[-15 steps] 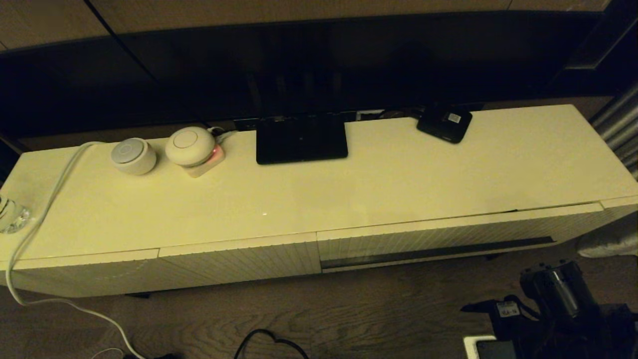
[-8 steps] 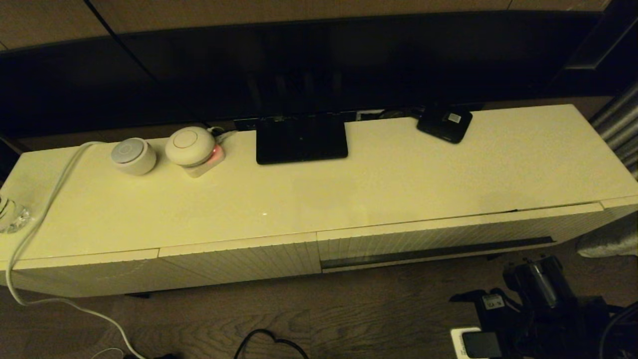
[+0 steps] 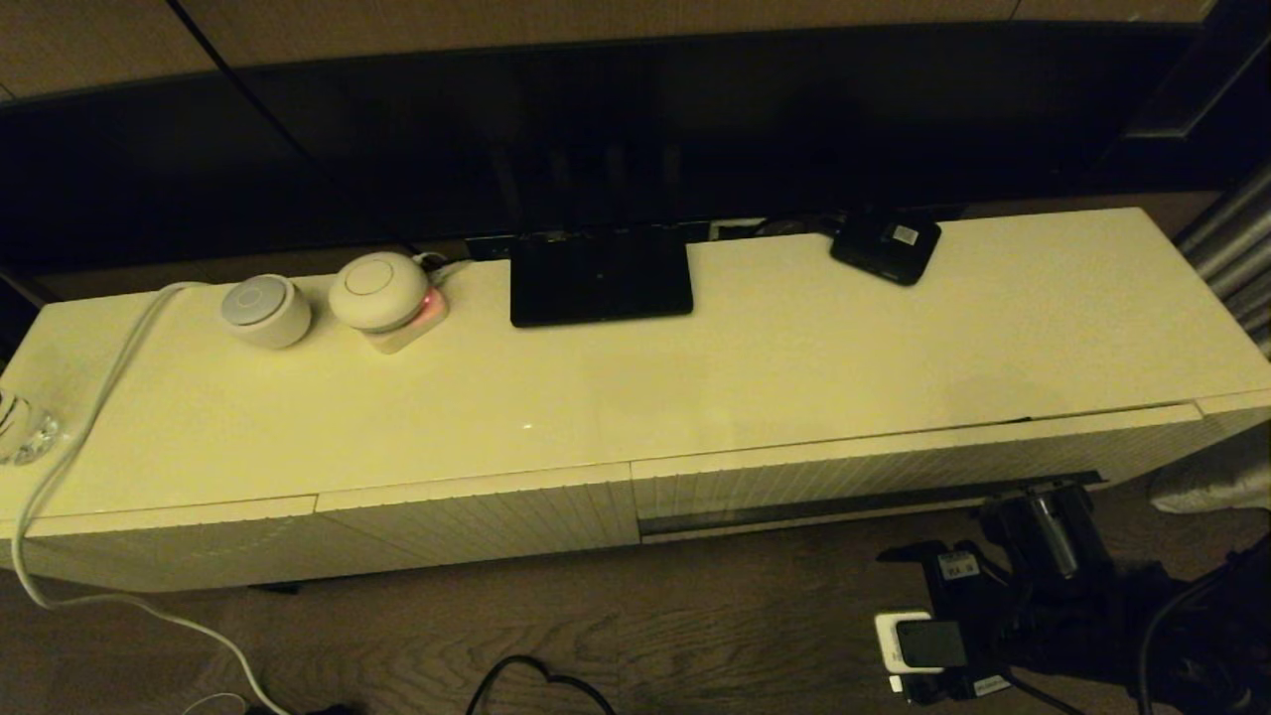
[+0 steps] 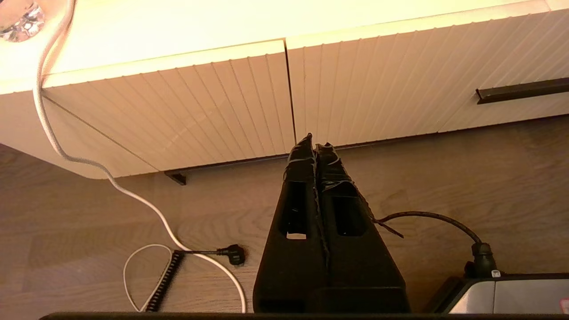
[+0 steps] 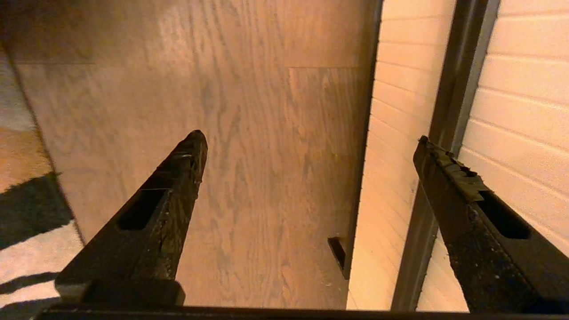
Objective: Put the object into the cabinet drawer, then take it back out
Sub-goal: Open the drawer
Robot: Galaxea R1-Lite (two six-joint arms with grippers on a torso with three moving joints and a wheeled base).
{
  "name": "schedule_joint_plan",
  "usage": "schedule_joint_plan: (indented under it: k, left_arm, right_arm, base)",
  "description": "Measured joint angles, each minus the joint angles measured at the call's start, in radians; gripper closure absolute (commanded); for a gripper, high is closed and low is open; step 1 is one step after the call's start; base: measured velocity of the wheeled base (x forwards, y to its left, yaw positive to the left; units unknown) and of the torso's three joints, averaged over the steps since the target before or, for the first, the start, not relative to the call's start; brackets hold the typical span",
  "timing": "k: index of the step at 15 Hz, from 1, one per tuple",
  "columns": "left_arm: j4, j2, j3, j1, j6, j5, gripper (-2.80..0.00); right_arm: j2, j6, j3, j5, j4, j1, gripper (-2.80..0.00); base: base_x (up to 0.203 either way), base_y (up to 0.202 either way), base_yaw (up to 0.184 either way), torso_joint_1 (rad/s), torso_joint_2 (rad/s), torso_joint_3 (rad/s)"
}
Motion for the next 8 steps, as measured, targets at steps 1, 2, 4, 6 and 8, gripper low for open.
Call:
schedule_joint_plan:
  k: [1, 2, 4, 6, 8]
  left_arm:
    - [0.0, 0.0, 0.0, 0.0, 0.0, 0.0, 0.0]
    - [0.0, 0.0, 0.0, 0.0, 0.0, 0.0, 0.0]
    - [0.0, 0.0, 0.0, 0.0, 0.0, 0.0, 0.0]
    - [0.0, 0.0, 0.0, 0.0, 0.0, 0.0, 0.0]
    - [0.0, 0.0, 0.0, 0.0, 0.0, 0.0, 0.0]
  right_arm:
    - [0.009, 0.0, -0.01, 0.0, -0.004, -0.004, -2.8]
    - [0.017, 0.0, -0.018, 0.0, -0.004, -0.008, -2.8]
    - [0.039, 0.0, -0.037, 0.0, -0.004, -0.021, -2.8]
    - [0.059, -0.001, -0.058, -0.001, -0.004, -0.037, -2.8]
    - [0.075, -0.001, -0.074, -0.002, -0.002, -0.054, -2.8]
  base:
    - [0.0, 0.0, 0.0, 0.0, 0.0, 0.0]
    - [0.0, 0.0, 0.0, 0.0, 0.0, 0.0]
    - [0.0, 0.0, 0.0, 0.0, 0.0, 0.0]
    - [0.0, 0.0, 0.0, 0.0, 0.0, 0.0]
    - [0.0, 0.0, 0.0, 0.0, 0.0, 0.0]
